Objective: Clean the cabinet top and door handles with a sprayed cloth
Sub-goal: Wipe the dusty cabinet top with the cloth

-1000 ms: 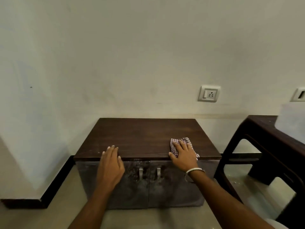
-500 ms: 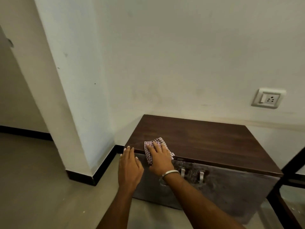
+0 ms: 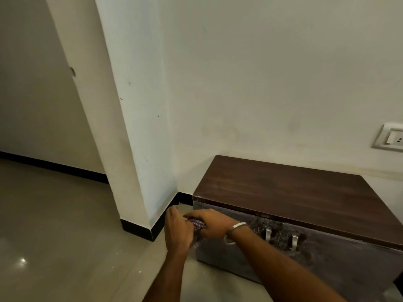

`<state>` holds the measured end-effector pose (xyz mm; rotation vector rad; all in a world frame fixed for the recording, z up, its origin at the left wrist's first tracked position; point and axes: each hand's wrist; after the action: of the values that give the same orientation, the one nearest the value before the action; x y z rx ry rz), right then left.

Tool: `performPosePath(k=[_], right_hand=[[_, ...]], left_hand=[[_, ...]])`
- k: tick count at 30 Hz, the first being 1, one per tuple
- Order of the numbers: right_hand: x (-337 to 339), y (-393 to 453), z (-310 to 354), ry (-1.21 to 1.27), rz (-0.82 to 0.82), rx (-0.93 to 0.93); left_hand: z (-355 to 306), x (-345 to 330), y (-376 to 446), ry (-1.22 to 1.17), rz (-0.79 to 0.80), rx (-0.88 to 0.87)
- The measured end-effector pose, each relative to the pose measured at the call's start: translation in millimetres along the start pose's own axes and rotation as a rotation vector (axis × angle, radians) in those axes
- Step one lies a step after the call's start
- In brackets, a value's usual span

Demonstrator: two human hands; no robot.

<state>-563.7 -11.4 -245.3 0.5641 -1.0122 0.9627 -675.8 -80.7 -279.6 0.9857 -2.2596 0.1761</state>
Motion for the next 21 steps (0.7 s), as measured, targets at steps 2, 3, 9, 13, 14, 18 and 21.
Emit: performPosePath(k=[2, 3, 9, 13, 14, 18, 21], right_hand=[[7.0, -16.7, -3.2, -0.009, 0.025, 0.015], [11.0, -26.8, -3.6, -0.008, 0.022, 0.016], [56.9, -94.5, -12.3, 0.007, -0.023, -0.03], [101.5, -148.1, -13.7, 0.08, 0.006, -0.153], [112.5, -161.5, -13.2, 0.093, 0.021, -0.176], [146.7, -212.0, -16.1, 0.082, 0.027, -0.259], [167.3, -254.8, -23.6, 0.067, -0.068, -0.322]], left_hand=[[-5.8, -0.7, -2.0, -0.021, 0.092, -0.018], [-10.1, -0.5, -4.7, -0.059, 0.158, -0.03], [-57.5, 1.0, -38.5, -0.303, 0.641, -0.019], [-89.9, 3.6, -68.3, -0.349, 0.952, -0.145], [-97.8, 1.1, -76.6, -0.347, 1.001, -0.185], [-141.1, -16.1, -113.0, -0.345, 1.142, -0.282], [-179.6, -34.4, -146.0, -0.369, 1.101, -0.387]])
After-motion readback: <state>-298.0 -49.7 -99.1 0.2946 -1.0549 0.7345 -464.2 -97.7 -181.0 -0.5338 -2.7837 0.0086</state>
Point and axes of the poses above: each hand's wrist, its own y-axis towards the middle knuckle, its own x-axis out of the back of the hand, z = x × y, and after that the axes turned 1 degree about -z, right-handed
